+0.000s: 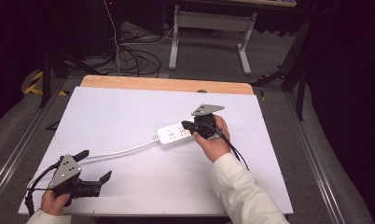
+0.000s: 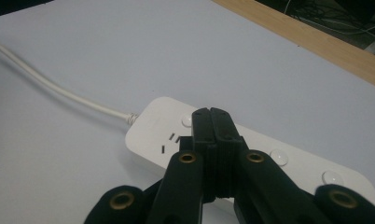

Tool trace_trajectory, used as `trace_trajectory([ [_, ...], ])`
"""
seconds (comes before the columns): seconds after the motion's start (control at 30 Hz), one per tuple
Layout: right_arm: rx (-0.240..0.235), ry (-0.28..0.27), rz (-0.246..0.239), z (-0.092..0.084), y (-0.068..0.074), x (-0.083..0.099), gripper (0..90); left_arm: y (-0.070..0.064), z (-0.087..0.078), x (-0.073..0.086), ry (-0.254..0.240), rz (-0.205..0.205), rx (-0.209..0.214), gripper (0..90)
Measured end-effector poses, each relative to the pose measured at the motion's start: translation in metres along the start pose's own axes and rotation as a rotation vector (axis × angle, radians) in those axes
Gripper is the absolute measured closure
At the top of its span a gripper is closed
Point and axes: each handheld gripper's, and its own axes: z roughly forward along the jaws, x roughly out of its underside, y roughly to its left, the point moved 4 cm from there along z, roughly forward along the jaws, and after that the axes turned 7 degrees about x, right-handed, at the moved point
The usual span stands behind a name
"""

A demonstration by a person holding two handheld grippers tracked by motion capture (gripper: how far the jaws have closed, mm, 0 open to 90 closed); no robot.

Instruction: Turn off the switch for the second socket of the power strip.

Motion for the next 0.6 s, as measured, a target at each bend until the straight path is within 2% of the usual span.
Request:
trace_trajectory([
  [0.6,0.029,0.022,0.009,0.035,-0.009,0.01,90.0,0.001,0.0,0.001,0.002,-0.006,0.002,0.5],
])
